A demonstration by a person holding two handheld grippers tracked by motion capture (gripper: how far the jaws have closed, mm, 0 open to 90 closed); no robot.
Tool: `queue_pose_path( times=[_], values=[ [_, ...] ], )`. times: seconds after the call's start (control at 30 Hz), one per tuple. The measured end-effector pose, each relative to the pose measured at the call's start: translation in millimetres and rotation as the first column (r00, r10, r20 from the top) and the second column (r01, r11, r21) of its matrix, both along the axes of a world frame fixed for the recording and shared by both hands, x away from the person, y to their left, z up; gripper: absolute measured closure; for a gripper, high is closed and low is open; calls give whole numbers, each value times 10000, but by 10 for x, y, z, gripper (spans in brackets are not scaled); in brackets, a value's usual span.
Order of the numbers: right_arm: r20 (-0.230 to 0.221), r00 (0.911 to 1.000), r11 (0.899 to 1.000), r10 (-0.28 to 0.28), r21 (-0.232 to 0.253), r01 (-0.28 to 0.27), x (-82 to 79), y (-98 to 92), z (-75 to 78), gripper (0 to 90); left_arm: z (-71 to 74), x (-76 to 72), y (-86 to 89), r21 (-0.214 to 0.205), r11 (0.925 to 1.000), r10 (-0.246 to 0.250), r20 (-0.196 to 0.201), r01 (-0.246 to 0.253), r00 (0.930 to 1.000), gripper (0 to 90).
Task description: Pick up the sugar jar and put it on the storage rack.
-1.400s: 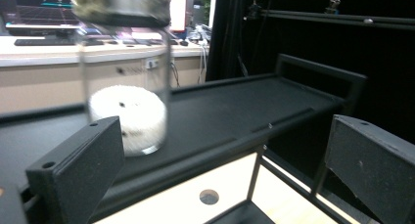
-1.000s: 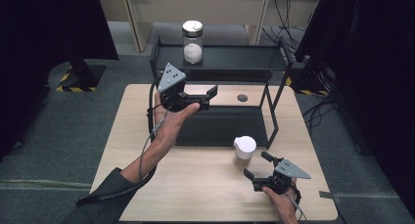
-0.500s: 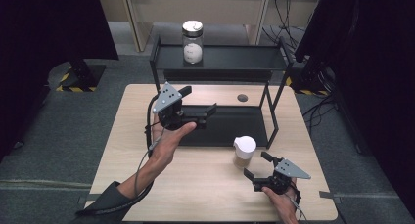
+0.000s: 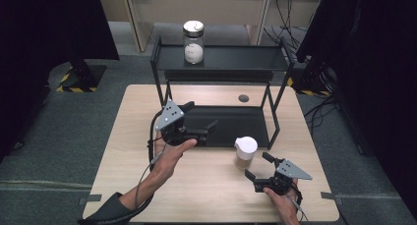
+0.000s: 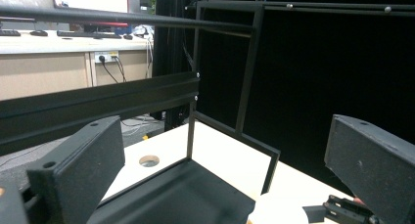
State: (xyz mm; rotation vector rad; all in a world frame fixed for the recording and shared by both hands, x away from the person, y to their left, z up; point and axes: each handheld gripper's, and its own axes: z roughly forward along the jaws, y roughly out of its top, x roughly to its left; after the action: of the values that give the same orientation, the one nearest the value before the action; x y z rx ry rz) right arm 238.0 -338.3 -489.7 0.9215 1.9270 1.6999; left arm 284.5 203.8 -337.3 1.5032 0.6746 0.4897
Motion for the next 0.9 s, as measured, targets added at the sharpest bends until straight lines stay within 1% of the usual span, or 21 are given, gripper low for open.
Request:
queue_pose_path(
  times=[0.13,0.27,0.43,0.67,0.73,0.8,0.9],
  values=[
    [10,10000,10000,3,5,-3,-1,-1,1,6,-84,-27,6,1,10000,-94,-15,94,10000,8],
    [15,10000,10000,15,1,-15,-2,0,0,6,-164,-57,14,29,9998,-213,59,213,9998,7],
    [15,10000,10000,22,-4,-22,-1,2,-1,6,-286,-87,29,73,9989,-454,-1,454,9990,8],
    [21,10000,10000,19,8,-19,-2,2,-1,6,-482,-194,29,329,9975,-632,160,627,9979,8],
    [16,10000,10000,17,13,-17,-3,2,-1,6,-533,-212,32,336,9970,-699,123,694,9975,8],
    [21,10000,10000,22,13,-22,-3,2,-1,6,-581,-215,41,294,9967,-756,6,755,9971,8],
    [19,10000,10000,15,19,-15,-4,2,-1,6,-654,-222,54,308,9968,-733,-67,735,9973,7]
  ],
)
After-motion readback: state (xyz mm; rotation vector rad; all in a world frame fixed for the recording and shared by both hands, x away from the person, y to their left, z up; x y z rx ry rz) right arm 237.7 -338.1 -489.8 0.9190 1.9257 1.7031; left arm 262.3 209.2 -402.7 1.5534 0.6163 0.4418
